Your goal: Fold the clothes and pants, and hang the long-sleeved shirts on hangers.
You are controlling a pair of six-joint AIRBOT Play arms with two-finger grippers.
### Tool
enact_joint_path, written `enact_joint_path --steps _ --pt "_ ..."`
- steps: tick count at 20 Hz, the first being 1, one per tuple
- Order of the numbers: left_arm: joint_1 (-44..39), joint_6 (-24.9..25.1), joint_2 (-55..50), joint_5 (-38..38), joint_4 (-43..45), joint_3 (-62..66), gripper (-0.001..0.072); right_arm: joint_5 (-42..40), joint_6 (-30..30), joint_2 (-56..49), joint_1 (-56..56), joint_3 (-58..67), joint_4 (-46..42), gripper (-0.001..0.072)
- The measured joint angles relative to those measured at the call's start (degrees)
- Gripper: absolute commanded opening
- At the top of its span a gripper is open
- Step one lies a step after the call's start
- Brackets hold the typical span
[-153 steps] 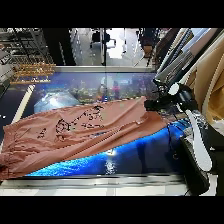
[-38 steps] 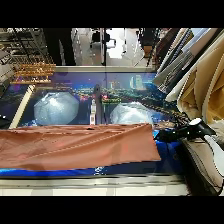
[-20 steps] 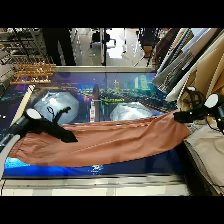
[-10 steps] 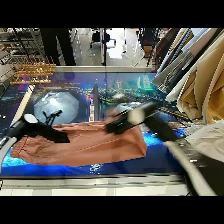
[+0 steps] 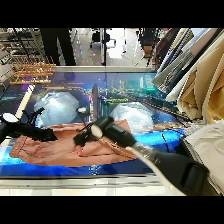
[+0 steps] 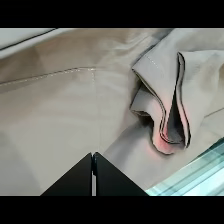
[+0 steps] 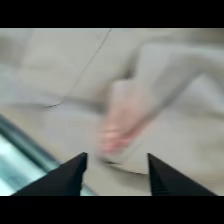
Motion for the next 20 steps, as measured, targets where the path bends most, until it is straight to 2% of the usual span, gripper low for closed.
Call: enact_joint_path --steps 2,6,12,14,19,20 --pt "0.28 0.0 0.07 -0.39 -0.13 0.02 0.001 5.46 -4.35 1.88 -4.46 1.05 -2.03 0.0532" --pt "0.5 -0.59 0.07 -1.62 -0.26 0.02 0.0011 13.57 -17.29 2.56 -12.87 0.26 0.02 0.0547" --pt "0.52 -1.7 0.07 -3.39 -0.35 0.02 0.0011 14.99 -28.5 -1.09 -17.25 -2.43 5.14 0.0545" --pt "0.55 -1.73 0.07 -4.48 -0.26 0.02 0.001 13.16 -27.5 -1.62 -18.99 -2.95 6.03 0.0534" --pt "0.55 -1.9 0.07 -6.51 0.48 0.02 0.0011 12.17 -19.82 -1.79 -27.87 -3.43 8.41 0.0556" --pt "0.55 -1.9 0.07 -6.71 0.59 0.02 0.0011 13.44 -19.47 -1.75 -30.03 -3.5 9.33 0.0615"
